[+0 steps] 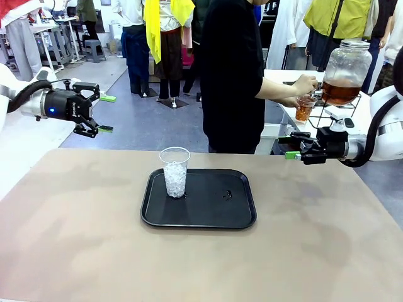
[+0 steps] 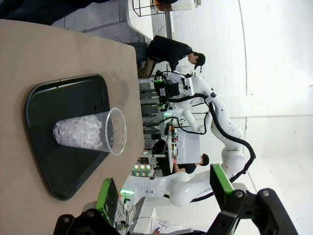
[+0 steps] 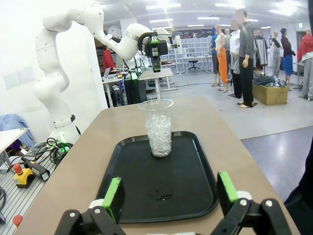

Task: Pour the drink into the iced cup.
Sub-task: Pick up the iced cup indicated by the human and present it to them.

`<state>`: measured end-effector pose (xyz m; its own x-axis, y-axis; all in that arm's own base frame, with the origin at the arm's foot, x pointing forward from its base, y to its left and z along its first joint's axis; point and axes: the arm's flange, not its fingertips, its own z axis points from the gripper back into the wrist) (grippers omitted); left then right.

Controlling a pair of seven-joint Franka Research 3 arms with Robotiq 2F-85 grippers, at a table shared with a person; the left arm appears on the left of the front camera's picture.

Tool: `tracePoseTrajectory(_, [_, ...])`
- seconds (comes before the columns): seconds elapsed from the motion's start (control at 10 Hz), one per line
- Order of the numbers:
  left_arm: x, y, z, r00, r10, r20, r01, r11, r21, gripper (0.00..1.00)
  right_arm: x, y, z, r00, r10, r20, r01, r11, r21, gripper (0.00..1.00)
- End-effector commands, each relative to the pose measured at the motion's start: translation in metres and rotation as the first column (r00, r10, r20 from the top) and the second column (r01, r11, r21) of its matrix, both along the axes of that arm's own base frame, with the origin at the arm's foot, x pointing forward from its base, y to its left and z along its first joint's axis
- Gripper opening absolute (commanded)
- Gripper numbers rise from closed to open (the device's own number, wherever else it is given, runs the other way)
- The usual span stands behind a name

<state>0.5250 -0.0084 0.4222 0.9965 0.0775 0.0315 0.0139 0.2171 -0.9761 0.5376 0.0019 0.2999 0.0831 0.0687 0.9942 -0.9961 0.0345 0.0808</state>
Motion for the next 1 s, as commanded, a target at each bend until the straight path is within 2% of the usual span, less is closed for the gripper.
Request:
tracePoseTrajectory(0.0, [-0.0003,-0.0001,0.0017,1.000,0.002,0.009,-0.002,1.000,-0.005,1.00,-0.0024,0.0014,0.0022,1.000,-0.004,0.000,0.004,1.000,0.019,1.00])
tracePoseTrajectory(0.9, [-0.0003,-0.0001,0.0017,1.000,0.002,0.009,-0.002,1.000,-0.005,1.00,-0.0024,0.0014,0.0022,1.000,-0.004,0.000,0.004,1.000,0.019,1.00])
